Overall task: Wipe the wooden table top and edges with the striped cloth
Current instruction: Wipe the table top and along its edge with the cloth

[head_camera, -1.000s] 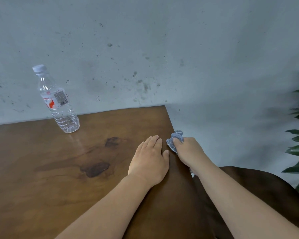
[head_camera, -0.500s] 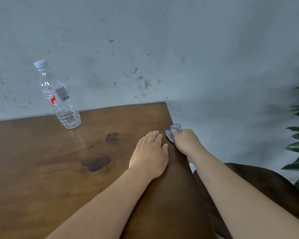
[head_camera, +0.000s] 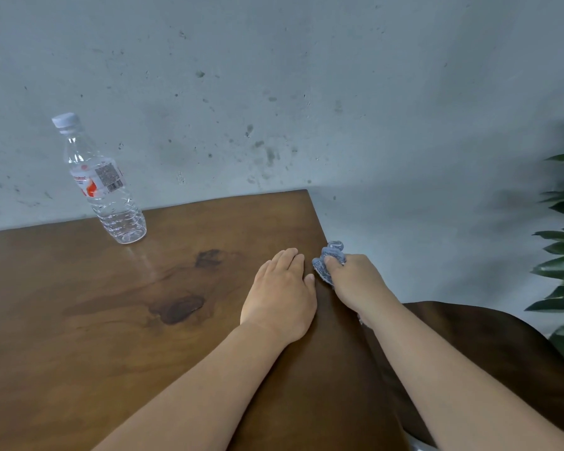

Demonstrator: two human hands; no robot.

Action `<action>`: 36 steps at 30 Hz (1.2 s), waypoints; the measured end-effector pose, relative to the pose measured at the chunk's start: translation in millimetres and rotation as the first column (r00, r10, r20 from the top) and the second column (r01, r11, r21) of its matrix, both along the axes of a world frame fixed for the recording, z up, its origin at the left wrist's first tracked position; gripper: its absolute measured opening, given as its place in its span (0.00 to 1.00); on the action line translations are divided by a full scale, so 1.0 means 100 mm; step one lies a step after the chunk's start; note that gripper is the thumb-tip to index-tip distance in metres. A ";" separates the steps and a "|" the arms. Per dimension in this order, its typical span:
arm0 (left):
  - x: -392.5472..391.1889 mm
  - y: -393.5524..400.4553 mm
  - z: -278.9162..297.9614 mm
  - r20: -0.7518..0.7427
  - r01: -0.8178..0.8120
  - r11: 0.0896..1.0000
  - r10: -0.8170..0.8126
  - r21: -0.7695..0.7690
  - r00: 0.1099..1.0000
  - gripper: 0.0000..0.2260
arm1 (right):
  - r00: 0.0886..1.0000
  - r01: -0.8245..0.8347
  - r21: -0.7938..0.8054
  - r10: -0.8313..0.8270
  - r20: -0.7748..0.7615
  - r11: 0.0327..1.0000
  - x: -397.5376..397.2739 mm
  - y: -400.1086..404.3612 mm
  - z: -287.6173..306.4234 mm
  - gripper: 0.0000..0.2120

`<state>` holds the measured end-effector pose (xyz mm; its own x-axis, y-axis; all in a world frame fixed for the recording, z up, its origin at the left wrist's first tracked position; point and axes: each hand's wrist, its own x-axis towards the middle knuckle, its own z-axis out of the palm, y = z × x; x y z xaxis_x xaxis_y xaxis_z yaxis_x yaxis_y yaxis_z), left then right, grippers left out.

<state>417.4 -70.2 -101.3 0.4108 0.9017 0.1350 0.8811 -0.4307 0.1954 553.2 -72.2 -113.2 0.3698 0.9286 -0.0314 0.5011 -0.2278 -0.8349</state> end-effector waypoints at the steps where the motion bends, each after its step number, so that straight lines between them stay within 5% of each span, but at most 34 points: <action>1: 0.00 0.00 0.00 -0.002 -0.001 1.000 0.001 0.001 1.000 0.24 | 1.000 0.007 -0.004 -0.007 -0.014 1.000 0.00 0.04 0.01 0.17; 36: -0.06 -0.27 0.08 -0.015 0.008 0.999 -0.008 -0.044 1.000 0.25 | 1.000 0.004 -0.012 -0.004 -0.030 1.000 -0.03 -0.27 0.01 0.17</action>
<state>411.2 -96.8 -93.6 0.4197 0.9033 0.0886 0.8808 -0.4289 0.2006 549.8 -99.0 -112.3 0.3720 0.9267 -0.0537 0.4754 -0.2399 -0.8464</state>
